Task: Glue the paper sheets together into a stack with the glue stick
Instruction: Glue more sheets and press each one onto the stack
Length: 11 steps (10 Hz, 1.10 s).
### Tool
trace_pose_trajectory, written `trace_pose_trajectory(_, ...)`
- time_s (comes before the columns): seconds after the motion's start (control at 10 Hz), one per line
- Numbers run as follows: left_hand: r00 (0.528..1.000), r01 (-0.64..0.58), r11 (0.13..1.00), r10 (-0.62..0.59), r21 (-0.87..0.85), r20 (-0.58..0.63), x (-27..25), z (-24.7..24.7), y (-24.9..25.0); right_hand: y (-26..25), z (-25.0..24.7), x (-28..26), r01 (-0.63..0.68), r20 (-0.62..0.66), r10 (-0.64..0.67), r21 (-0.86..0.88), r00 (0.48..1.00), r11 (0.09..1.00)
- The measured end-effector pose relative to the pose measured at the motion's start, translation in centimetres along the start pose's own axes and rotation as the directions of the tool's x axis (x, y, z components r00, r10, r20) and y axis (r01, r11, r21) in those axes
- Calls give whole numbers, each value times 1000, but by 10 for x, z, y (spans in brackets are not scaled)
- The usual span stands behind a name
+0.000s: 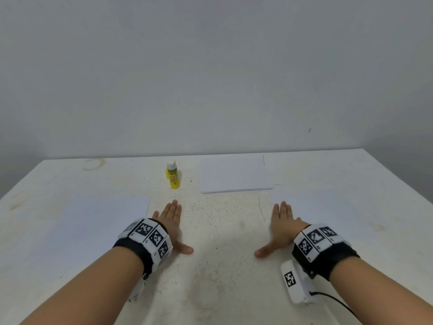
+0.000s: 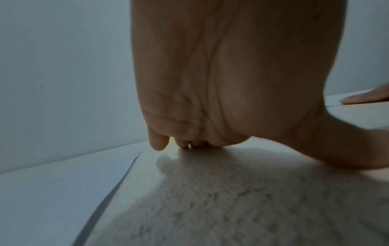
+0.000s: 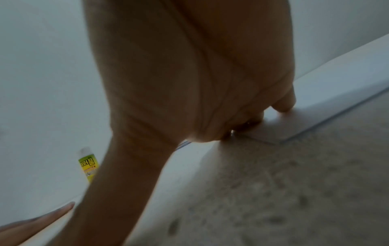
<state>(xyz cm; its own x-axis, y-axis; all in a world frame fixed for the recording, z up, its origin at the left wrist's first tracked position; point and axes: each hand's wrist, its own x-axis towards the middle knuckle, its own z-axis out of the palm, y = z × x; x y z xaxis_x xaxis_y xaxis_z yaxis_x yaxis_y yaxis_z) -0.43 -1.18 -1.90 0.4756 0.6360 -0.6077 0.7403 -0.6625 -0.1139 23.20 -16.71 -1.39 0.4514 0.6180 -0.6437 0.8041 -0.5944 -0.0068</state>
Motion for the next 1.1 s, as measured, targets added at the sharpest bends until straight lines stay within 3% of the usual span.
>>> trace_pose_trajectory(0.1,1000,-17,999,18,-40,4,-6,4,0,-1,2,0,-8,-1,8,-13,1000,1000)
trace_pose_trajectory(0.3,983,-158,967,135,-202,-125,-25,-3,-29,-3,2,-3,-17,-12,17,-14,1000,1000)
trace_pose_trajectory(0.4,972,-47,959,-21,-281,-232,-27,-1,-65,-2,4,-2,-16,-24,16,-15,1000,1000)
trace_pose_trajectory(0.5,960,169,955,-215,-243,-180,-23,12,-98,-2,4,-1,-15,-32,15,-17,999,1000)
trace_pose_trajectory(0.6,964,211,957,-237,-197,-121,-26,23,-106,-2,4,-2,-12,-29,11,-18,1000,1000)
trace_pose_trajectory(0.9,966,195,942,-232,-274,-110,-34,23,-102,-2,3,-3,-15,-22,15,-25,1000,1000)
trace_pose_trajectory(1.0,955,190,947,-239,-258,-176,-33,20,-109,-3,3,-3,-18,-20,17,-27,1000,999)
trace_pose_trajectory(1.1,909,232,945,-295,-232,-295,-37,9,-113,-2,3,-2,-11,-22,11,-32,1000,999)
